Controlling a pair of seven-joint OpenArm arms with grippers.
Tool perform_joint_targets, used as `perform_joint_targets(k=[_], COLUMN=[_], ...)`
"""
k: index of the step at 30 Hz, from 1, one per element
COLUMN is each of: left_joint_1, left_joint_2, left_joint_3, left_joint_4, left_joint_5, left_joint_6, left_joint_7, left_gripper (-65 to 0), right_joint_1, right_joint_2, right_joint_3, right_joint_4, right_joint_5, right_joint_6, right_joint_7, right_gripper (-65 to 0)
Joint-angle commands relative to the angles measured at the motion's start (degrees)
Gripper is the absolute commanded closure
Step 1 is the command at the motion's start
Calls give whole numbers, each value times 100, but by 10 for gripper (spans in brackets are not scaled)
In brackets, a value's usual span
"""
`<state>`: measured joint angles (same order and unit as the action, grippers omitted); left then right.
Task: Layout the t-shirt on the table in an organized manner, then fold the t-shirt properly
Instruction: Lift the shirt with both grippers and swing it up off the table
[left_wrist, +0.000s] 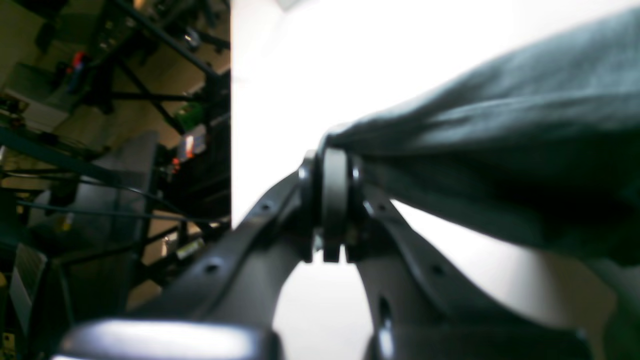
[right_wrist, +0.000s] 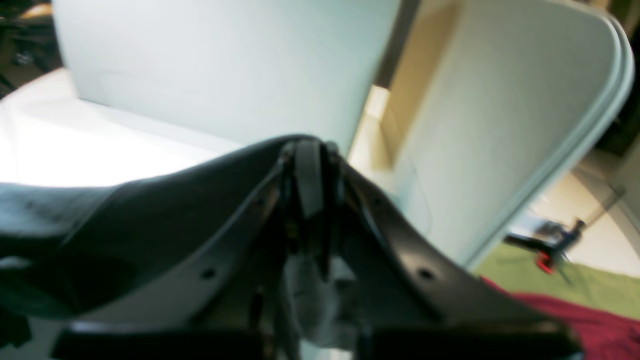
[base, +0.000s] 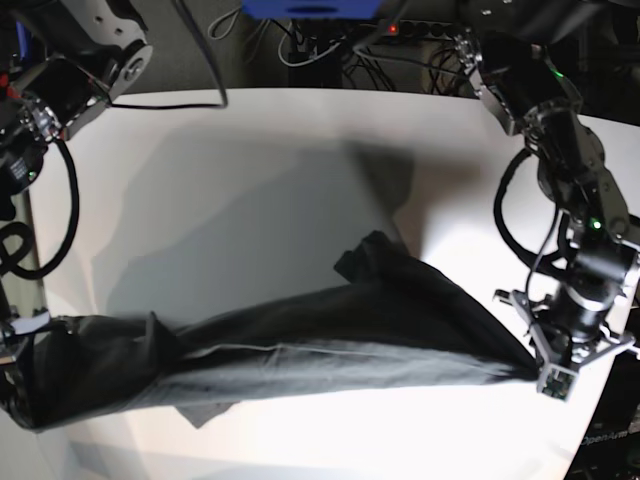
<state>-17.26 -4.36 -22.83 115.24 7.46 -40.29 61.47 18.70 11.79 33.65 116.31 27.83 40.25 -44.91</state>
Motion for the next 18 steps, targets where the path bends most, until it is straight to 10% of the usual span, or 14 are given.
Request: perform_joint_targets(k=[1, 18], left_joint_1=[-204, -1980], left_joint_2=[27, -201], left_joint_3=[-7, 28], left_joint_4=[102, 111], left_joint_5=[-12, 5], left_joint_6=[29, 29], left_joint_7=[-103, 442], left_gripper=[-5, -5], right_joint_1=[121, 86], right_joint_2=[135, 1287], right_joint_3=[15, 24], right_joint_4=[92, 83], right_joint_5=[245, 3586], right_joint_6=[-25, -25], right_joint_7=[214, 222], right_gripper=[0, 0])
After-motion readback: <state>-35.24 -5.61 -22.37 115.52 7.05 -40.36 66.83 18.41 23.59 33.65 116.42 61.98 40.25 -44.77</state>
